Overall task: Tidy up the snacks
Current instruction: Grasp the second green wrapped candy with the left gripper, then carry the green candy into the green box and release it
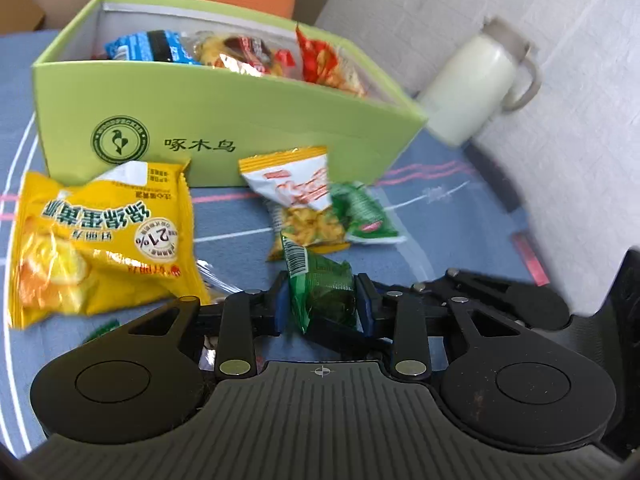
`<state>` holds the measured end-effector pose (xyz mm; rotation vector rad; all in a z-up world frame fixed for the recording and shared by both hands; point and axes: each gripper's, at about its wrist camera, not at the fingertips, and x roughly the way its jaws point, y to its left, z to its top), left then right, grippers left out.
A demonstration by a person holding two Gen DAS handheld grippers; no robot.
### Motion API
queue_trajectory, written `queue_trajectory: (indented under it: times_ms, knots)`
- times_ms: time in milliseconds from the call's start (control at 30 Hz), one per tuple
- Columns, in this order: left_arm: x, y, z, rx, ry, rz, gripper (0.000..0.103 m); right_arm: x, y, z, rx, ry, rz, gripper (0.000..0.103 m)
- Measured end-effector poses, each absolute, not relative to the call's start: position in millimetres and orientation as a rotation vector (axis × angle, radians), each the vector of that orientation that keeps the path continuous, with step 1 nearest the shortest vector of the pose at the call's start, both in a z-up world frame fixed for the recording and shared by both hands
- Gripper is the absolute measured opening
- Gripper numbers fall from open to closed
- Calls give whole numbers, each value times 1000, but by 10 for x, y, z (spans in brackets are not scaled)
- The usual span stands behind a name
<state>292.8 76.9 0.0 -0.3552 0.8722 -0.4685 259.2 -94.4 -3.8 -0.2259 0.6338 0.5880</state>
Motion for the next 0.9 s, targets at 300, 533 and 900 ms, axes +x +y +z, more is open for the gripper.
queue_trajectory:
  times_ms: [300,533,900]
  knots:
    - [3076,923,648,-376,691,-437,11,2883,-714,437,-270,466,582,43]
    - [3788,1101,907,-381,640,-361,12,3844,-452,516,-244,482,627,57]
    - [3780,1523,704,-473,591,-277,67,3614,-881,579,-101,398,589,102]
